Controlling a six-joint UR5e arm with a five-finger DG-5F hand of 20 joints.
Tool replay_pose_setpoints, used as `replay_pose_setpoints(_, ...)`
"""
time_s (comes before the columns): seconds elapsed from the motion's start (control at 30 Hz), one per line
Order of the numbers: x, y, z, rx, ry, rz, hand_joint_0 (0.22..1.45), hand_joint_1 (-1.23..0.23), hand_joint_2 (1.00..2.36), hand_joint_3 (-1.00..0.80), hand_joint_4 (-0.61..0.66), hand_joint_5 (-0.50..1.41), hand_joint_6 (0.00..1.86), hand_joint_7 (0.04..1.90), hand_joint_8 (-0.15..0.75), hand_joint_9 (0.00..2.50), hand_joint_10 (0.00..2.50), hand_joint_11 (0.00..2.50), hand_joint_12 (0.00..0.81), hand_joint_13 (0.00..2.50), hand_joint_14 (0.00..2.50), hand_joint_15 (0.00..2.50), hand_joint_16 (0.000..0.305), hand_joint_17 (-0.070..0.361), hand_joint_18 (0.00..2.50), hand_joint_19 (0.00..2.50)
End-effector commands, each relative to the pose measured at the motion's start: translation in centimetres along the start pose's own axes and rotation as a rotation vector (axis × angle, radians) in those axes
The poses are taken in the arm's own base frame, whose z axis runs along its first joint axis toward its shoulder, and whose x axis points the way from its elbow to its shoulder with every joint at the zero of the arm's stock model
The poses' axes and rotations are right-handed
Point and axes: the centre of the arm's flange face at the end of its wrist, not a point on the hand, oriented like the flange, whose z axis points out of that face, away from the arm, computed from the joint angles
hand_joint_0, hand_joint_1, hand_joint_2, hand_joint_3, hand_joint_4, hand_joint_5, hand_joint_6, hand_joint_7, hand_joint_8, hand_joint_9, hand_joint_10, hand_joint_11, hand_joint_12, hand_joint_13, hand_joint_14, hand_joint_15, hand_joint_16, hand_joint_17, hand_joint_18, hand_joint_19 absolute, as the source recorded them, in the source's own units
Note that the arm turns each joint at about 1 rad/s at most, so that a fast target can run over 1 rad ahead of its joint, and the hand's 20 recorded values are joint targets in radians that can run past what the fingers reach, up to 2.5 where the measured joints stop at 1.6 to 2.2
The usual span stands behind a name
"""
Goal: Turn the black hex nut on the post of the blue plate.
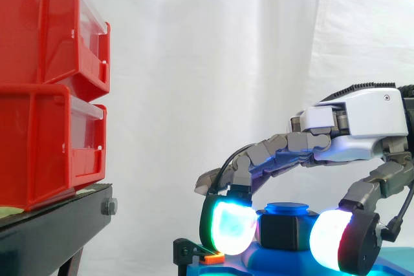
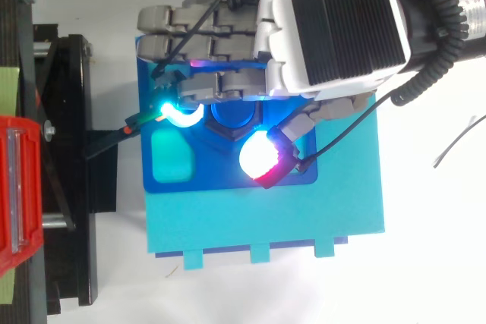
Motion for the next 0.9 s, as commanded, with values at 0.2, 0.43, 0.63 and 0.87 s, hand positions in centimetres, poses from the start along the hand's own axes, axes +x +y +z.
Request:
replay_pose_setpoints(0.2,0.02,-0.02,-0.03,0.001,0.002,0.000,0.53,-0.65,1.00,-0.50,0.21,-0.19,0.50,1.14,0.242,0.28,0.00,0.00,0.338,0.23,0.00,0.03,0.050,0.112,0.35,0.39)
replay_pose_setpoints(0.43,0.00,-0.02,-0.02,0.000,0.001,0.001,0.53,-0.65,1.00,-0.50,0.21,-0.19,0.50,1.15,0.241,0.28,0.00,0.00,0.338,0.23,0.00,0.03,0.050,0.112,0.35,0.39)
replay_pose_setpoints(0.63,0.00,-0.02,-0.02,0.000,0.001,0.000,0.53,-0.64,1.00,-0.50,0.21,-0.19,0.50,1.15,0.241,0.28,0.00,0.00,0.338,0.23,0.00,0.03,0.050,0.113,0.35,0.38)
replay_pose_setpoints(0.87,-0.01,-0.02,0.00,0.000,-0.001,0.001,0.53,-0.64,1.00,-0.50,0.22,-0.20,0.50,1.15,0.240,0.27,0.00,0.00,0.339,0.23,0.00,0.03,0.050,0.113,0.35,0.38)
